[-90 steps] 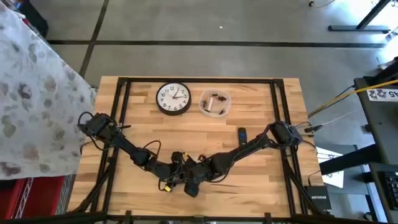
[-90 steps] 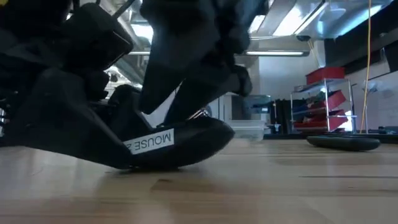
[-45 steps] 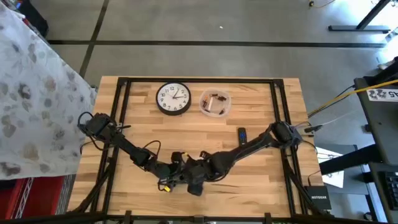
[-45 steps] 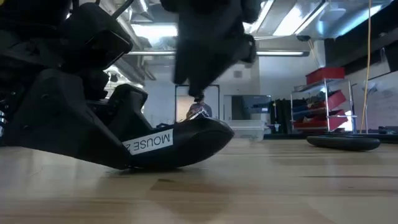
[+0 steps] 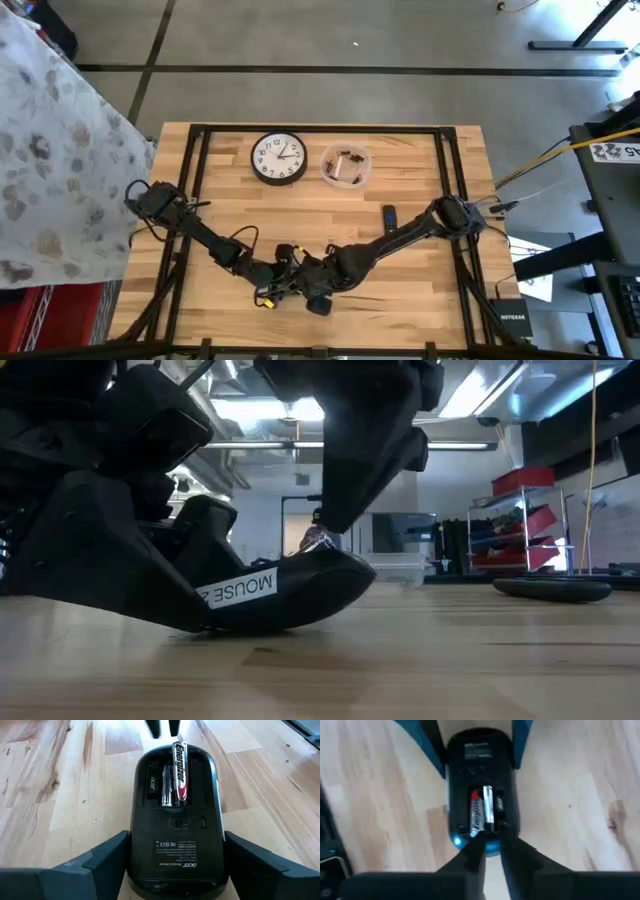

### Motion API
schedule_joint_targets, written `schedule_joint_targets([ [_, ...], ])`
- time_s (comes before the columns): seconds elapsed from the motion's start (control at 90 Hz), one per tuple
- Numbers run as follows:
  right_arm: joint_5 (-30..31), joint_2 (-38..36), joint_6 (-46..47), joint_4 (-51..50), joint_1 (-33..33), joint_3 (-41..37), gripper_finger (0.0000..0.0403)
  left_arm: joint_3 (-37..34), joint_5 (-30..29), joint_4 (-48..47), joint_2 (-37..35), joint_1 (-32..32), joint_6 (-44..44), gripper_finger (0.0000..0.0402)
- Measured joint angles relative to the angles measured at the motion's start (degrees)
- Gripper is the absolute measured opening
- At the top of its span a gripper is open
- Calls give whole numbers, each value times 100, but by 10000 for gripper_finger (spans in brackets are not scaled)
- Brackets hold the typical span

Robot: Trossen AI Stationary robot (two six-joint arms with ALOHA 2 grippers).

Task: Insert battery
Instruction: Insert the silver battery into the computer mouse

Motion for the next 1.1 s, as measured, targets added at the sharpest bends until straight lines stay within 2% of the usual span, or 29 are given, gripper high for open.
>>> schedule_joint_targets([
  [0.344, -120, 284, -99, 244, 1, 6, 14, 0, 49, 13, -12, -11, 6, 274],
  [0.767, 356, -13, -259, -100, -3, 89, 18, 0, -11, 17, -2, -22, -1, 274],
  [0.889, 409, -110, -380, -261, -2, 91, 43, 0, -6, 15, -2, -22, -3, 274],
  [1.1, 91, -118, -798, 254, 66, 91, 125, 0, -2, 15, -2, -22, 4, 274],
])
